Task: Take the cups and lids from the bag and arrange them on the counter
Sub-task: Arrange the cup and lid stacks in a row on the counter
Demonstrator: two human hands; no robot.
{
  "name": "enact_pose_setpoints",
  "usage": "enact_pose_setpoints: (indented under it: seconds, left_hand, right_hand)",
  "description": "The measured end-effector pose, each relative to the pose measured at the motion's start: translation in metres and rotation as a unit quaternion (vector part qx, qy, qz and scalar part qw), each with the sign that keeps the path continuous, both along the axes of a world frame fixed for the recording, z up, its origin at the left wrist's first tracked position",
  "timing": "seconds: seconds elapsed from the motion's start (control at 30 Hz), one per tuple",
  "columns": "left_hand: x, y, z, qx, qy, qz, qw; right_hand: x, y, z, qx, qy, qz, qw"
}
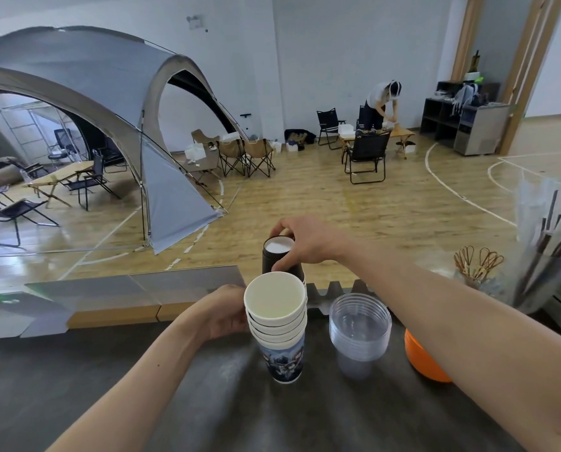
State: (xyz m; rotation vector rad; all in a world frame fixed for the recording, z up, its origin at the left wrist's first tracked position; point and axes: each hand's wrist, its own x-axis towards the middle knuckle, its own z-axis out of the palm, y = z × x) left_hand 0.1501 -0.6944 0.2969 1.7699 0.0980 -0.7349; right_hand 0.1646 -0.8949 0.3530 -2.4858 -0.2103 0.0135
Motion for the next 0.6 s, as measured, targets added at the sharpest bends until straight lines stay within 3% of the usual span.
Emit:
enact_pose_setpoints:
  seconds: [0.4, 0.5, 0.6]
  left_hand:
    - [-0.009, 0.0, -0.013, -0.007, 0.007, -0.024, 1.0]
    - [-0.016, 0.009, -0.003, 0.059, -0.067, -0.042, 0.995]
    - [-0.03, 0.031, 0.019, 0.149, -0.196, -0.068, 0.967]
  right_hand:
    - [0.001, -0.001, -0.026, 0.001, 0.023, 0.005, 1.0]
    - [-0.009, -0.008, -0.013, 0.004, 0.008, 0.011, 1.0]
    - [-0.03, -0.022, 0.012, -0.011, -0.046, 0.015, 0.999]
